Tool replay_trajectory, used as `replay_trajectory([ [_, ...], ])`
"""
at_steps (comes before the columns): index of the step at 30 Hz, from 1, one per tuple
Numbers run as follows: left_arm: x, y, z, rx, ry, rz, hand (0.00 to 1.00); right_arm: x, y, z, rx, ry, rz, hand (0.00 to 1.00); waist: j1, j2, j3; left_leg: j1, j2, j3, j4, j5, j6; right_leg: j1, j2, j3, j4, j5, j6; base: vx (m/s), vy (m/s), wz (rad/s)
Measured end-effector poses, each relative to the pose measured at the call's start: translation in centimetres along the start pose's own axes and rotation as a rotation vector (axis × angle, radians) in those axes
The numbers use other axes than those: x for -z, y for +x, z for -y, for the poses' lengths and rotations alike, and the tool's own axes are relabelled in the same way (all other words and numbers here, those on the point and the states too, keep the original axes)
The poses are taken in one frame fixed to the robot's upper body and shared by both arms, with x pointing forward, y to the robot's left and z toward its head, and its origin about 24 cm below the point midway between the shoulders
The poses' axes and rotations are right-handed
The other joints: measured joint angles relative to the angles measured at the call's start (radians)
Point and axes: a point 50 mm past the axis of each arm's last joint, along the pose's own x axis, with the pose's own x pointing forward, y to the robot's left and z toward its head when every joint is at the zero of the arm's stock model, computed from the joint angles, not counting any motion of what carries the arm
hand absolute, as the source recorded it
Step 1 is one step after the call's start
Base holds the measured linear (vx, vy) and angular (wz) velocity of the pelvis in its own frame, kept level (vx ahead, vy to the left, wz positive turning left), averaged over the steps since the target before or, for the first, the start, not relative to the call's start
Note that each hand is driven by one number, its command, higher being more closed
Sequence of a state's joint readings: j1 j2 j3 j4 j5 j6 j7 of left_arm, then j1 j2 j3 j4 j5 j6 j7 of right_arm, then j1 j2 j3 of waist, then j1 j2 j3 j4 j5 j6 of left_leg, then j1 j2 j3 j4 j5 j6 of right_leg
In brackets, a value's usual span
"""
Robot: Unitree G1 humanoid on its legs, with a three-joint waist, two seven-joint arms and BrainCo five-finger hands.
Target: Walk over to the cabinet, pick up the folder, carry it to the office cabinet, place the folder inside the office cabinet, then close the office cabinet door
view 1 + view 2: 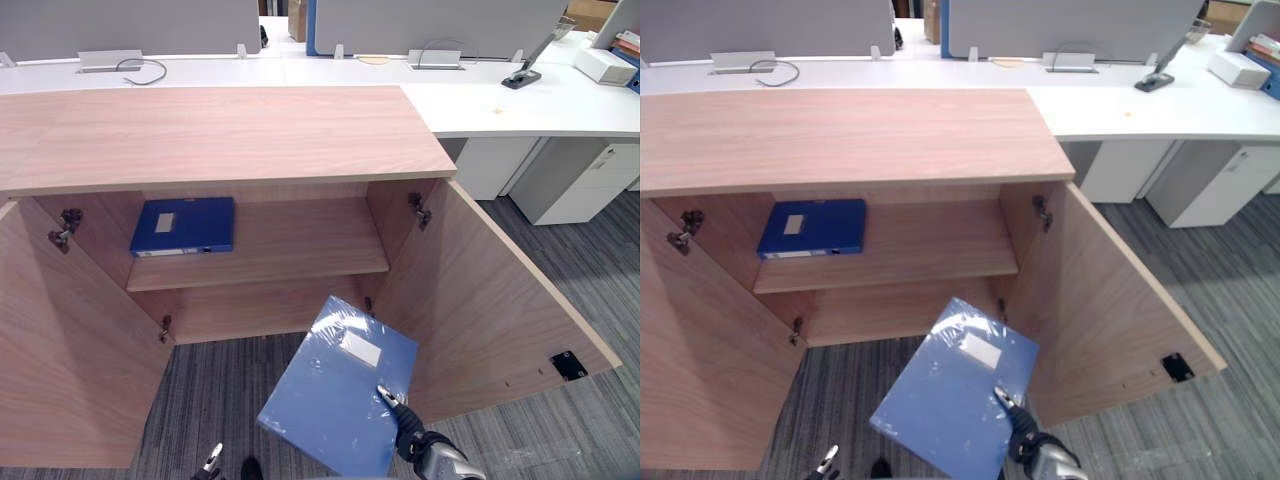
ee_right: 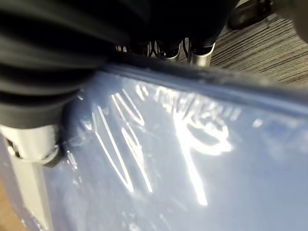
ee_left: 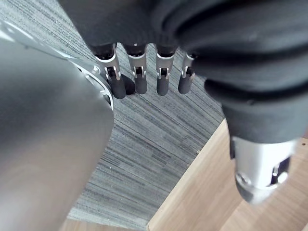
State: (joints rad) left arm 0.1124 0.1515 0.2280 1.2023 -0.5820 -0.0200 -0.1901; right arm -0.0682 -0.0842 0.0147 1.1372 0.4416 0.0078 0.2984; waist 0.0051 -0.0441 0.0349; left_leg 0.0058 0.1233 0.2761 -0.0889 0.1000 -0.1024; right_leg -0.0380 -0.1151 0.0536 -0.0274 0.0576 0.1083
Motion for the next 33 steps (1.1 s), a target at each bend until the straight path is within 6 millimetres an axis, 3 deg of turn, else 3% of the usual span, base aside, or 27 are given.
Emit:
replay_trajectory([
  [6,0.6,0.3,0.8,-0.088,-0.062,-0.006,0.00,3.5,-1.2,2.8,0.267,0.301,-0.080,1.00,-0.003,0.008,0.005,0.007,0.000,-0.005,0.000,-0.011,-0.001,0.007,0.000,-0.004,-0.008,0.003,-0.004,-0.01,0.012,-0.02],
  [11,0.8,0.4,1.1,-0.108,-0.056,-0.006,0.00,4.5,-1.9,3.9,0.362,0.444,-0.067,1.00,-0.015,0.012,0.007,0.016,0.011,-0.013,0.000,-0.022,-0.013,0.035,0.010,-0.023,-0.041,0.007,-0.010,0.03,-0.002,0.03],
  [16,0.8,0.5,1.5,-0.100,-0.055,-0.003,0.00,4.4,-2.0,4.1,0.383,0.445,-0.058,1.00,-0.010,0.019,0.014,0.050,0.042,0.024,0.017,-0.040,-0.038,0.060,0.040,-0.051,-0.055,0.010,-0.013,0.06,-0.028,-0.21],
  [18,0.1,0.5,1.8,-0.094,-0.052,0.037,0.00,3.8,-1.8,3.9,0.383,0.411,-0.051,1.00,-0.002,0.029,0.039,0.007,0.093,0.040,0.209,-0.140,-0.066,0.078,0.060,-0.090,-0.042,0.003,-0.027,0.04,-0.096,-0.39],
  [19,-0.5,0.6,2.3,-0.077,-0.038,0.064,0.00,3.5,-1.8,4.0,0.378,0.382,-0.047,1.00,-0.002,0.042,0.049,-0.050,0.133,0.025,0.369,-0.194,-0.079,0.092,0.073,-0.095,-0.033,-0.018,-0.059,0.04,-0.105,-0.17],
  [21,-1.7,0.8,3.2,-0.045,-0.033,0.110,0.00,3.0,-1.7,4.2,0.381,0.340,-0.048,1.00,0.009,0.059,0.070,-0.146,0.179,-0.012,0.611,-0.194,-0.077,0.114,0.080,-0.095,-0.020,-0.047,-0.074,0.06,-0.094,-0.02],
  [22,-2.1,0.9,3.6,-0.029,-0.028,0.126,0.00,2.7,-1.8,4.4,0.385,0.314,-0.052,1.00,0.016,0.073,0.084,-0.192,0.198,-0.038,0.729,-0.161,-0.078,0.132,0.079,-0.089,-0.007,-0.057,-0.084,0.05,-0.055,0.00],
  [23,-2.3,0.9,3.8,-0.023,-0.020,0.129,0.00,2.7,-1.7,4.4,0.388,0.309,-0.052,1.00,0.017,0.064,0.089,-0.218,0.193,-0.055,0.765,-0.154,-0.075,0.137,0.074,-0.080,0.000,-0.061,-0.088,0.14,0.006,-0.02],
  [25,-2.2,1.0,4.5,-0.005,-0.010,0.128,0.00,2.2,-1.5,4.2,0.399,0.303,-0.044,1.00,0.024,0.064,0.101,-0.239,0.129,-0.070,0.713,-0.275,-0.056,0.145,0.032,-0.061,0.006,-0.070,-0.086,0.16,0.057,-0.13],
  [27,-1.9,1.1,4.8,0.002,0.005,0.116,0.00,1.9,-1.4,4.2,0.402,0.300,-0.038,1.00,0.028,0.065,0.113,-0.246,0.073,-0.092,0.549,-0.280,-0.048,0.140,0.002,-0.052,0.006,-0.073,-0.080,0.09,0.129,-0.17],
  [29,-1.1,1.1,4.6,-0.007,0.012,0.081,0.00,1.7,-1.4,4.3,0.406,0.297,-0.033,1.00,0.031,0.077,0.117,-0.235,0.042,-0.153,0.316,-0.218,-0.052,0.140,-0.008,-0.048,0.006,-0.088,-0.056,0.11,0.209,-0.21],
  [30,-0.9,1.0,4.5,-0.014,0.004,0.067,0.00,1.6,-1.5,4.5,0.414,0.294,-0.029,1.00,0.043,0.086,0.122,-0.206,0.030,-0.168,0.254,-0.092,-0.035,0.142,-0.010,-0.040,0.005,-0.093,-0.039,0.12,0.234,-0.26],
  [33,-1.4,1.1,4.2,-0.024,0.016,0.071,0.00,1.5,-1.2,3.9,0.407,0.300,-0.032,1.00,0.045,0.064,0.127,-0.201,-0.021,-0.163,0.244,-0.078,0.000,0.136,-0.051,-0.081,0.038,-0.107,-0.025,0.23,0.182,-0.01],
])
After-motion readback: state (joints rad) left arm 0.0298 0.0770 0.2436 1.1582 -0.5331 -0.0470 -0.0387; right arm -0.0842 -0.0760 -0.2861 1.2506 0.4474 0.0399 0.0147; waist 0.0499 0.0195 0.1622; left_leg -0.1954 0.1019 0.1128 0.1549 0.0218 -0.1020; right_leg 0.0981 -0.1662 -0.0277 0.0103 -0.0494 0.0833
